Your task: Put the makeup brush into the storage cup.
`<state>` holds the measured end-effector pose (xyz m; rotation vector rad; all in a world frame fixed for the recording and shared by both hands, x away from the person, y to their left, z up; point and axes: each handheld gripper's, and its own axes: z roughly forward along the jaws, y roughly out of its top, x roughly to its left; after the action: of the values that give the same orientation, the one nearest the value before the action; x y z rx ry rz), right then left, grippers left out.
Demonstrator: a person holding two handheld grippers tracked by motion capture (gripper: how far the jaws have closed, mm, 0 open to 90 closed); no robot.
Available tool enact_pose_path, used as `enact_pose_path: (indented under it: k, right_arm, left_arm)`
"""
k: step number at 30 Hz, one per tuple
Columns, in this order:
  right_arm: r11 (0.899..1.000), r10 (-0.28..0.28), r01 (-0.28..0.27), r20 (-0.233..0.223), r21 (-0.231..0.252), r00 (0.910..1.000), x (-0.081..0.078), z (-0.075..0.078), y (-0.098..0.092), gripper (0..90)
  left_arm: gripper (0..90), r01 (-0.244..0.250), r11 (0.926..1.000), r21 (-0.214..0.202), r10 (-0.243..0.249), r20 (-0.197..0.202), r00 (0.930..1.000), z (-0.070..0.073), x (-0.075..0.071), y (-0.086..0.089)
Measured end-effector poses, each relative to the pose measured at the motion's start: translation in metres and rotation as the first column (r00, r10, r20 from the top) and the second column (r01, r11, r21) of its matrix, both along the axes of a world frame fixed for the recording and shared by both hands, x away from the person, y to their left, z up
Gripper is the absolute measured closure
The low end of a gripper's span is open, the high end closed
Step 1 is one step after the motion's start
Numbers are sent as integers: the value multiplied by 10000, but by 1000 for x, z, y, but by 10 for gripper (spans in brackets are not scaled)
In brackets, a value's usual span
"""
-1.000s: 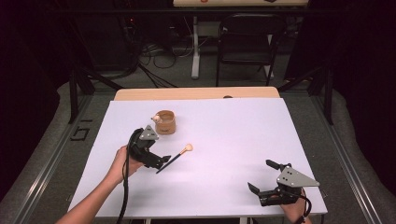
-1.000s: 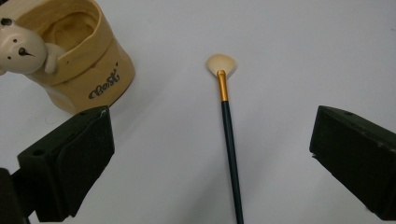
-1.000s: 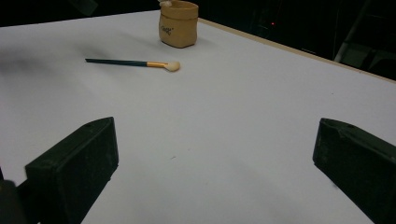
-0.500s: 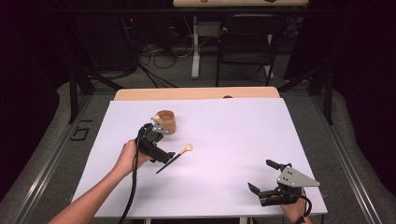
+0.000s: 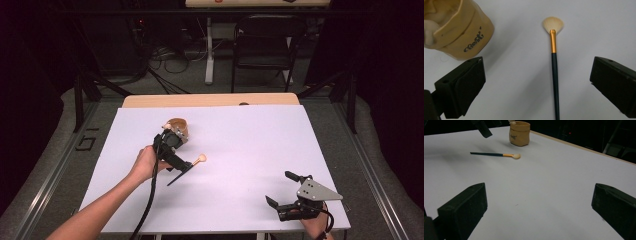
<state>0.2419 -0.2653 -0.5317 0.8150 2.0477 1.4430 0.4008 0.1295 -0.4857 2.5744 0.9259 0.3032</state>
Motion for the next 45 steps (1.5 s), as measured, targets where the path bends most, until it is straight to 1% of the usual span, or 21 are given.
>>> enact_pose_path:
  k: [1, 2, 4, 7, 9, 11, 13, 15, 16, 17, 18, 21, 26, 28, 30, 32, 37, 45]
  right_arm:
    - [10000, -1, 1, 30, 41, 10000, 0, 0, 0, 0]
    - [10000, -23, 23, 25, 28, 10000, 1, -1, 1, 0]
    - [10000, -29, 28, -34, -69, 10000, 1, -1, 1, 0]
    - [10000, -22, 22, -53, -74, 10000, 1, -1, 1, 0]
    - [10000, -20, 20, -44, -64, 10000, 1, -1, 1, 0]
    - [10000, -31, 30, -67, -30, 10000, 1, -1, 1, 0]
    - [10000, -34, 34, -53, -14, 10000, 1, -1, 1, 0]
    - [10000, -27, 26, -77, -58, 10000, 1, -1, 1, 0]
    - [10000, -20, 20, -64, -67, 10000, 1, -1, 1, 0]
    - [10000, -20, 20, -64, -67, 10000, 1, -1, 1, 0]
    - [10000, -8, 7, -111, -83, 9999, 0, 0, 0, 0]
    - [10000, 1, -1, 4, 49, 10000, 1, -1, 0, 0]
    - [10000, -13, 12, -39, -14, 10000, 0, 0, -1, 0]
    - [10000, -1, 1, -19, 5, 10000, 1, -1, 0, 0]
    - [10000, 12, -12, -24, 39, 10000, 1, -1, 0, 0]
    - [10000, 5, -5, -54, 20, 10000, 0, 0, 0, 0]
    - [10000, 7, -7, -59, 12, 10000, 0, 0, -1, 0]
    - [10000, 12, -11, -62, 13, 10000, 0, 0, -1, 0]
  left_arm:
    - [4, 30, 9999, 129, -29, -35, 10000, -1, 1, -1]
    - [5, 30, 9999, 129, -29, -35, 10000, -1, 1, -1]
    - [23, 54, 9997, 236, -48, -252, 9997, -3, 2, -4]
    - [96, 130, 9995, 286, -119, -408, 9991, -4, 4, -7]
    - [150, 187, 9996, 194, -175, -589, 9981, -6, 6, -9]
    - [180, 223, 9994, 279, -204, -682, 9975, -7, 7, -11]
    - [205, 230, 9994, 271, -206, -837, 9963, -9, 8, -12]
    - [232, 233, 9992, 315, -204, -875, 9960, -10, 9, -13]
    - [242, 267, 9991, 318, -234, -1011, 9946, -12, 10, -15]
    - [251, 267, 9991, 318, -234, -1011, 9946, -12, 10, -15]
    - [264, 275, 9991, 329, -235, -1142, 9932, -14, 12, -16]
    - [316, 281, 9990, 354, -235, -1238, 9920, -15, 13, -17]
    - [397, 373, 9982, 480, -293, -1586, 9869, -22, 17, -21]
    - [455, 353, 9983, 466, -271, -1654, 9859, -23, 18, -21]
    - [485, 519, 9975, 484, -417, -1912, 9807, -26, 20, -22]
    - [519, 551, 9970, 547, -427, -2061, 9776, -28, 21, -22]
    - [590, 602, 9961, 645, -439, -2295, 9723, -33, 24, -24]
    - [681, 641, 9949, 780, -428, -2494, 9674, -37, 28, -24]
